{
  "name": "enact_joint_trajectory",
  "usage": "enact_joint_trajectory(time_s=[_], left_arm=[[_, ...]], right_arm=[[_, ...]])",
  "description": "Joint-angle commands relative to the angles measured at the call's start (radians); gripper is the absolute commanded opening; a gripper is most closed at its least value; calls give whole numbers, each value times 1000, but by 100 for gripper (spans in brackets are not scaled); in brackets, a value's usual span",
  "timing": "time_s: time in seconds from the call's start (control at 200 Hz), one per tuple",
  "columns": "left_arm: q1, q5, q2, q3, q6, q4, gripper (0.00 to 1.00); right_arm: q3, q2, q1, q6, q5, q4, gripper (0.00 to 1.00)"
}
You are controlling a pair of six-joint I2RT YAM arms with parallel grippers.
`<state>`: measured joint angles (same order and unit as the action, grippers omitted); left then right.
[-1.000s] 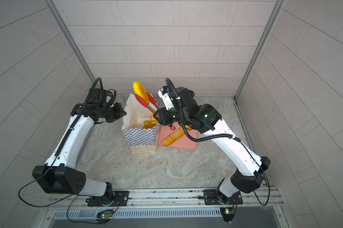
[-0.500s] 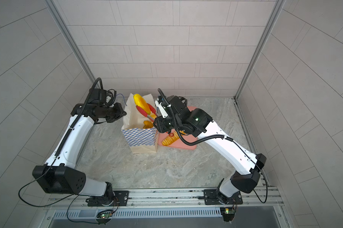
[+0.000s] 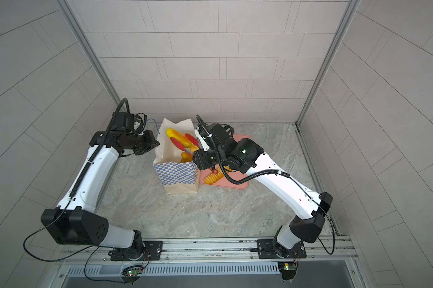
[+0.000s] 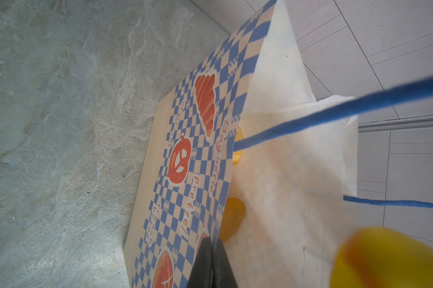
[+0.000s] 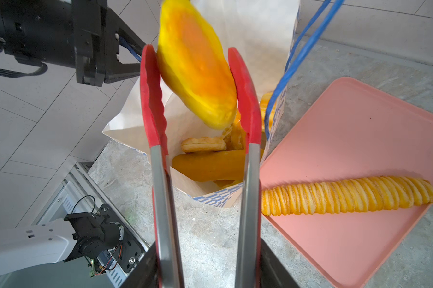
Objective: Pack bread into a paper bag
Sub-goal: Place the bread in the paper bag.
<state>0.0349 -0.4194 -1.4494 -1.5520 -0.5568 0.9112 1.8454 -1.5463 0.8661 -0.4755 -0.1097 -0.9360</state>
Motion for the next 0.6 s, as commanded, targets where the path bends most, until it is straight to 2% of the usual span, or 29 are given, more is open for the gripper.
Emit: enact_joint_trajectory(time_s=[0.0, 0.32, 0.595], left_arm=[[-3, -4, 18, 6, 8, 6, 0], [-2, -3, 16, 6, 9, 6, 0], [-3, -4, 10, 3, 9, 4, 0]], right_arm=[[8, 8, 8, -8, 19, 26, 58], [35, 5, 10, -9, 19, 20, 57], [123, -11, 10, -5, 25, -8, 54]])
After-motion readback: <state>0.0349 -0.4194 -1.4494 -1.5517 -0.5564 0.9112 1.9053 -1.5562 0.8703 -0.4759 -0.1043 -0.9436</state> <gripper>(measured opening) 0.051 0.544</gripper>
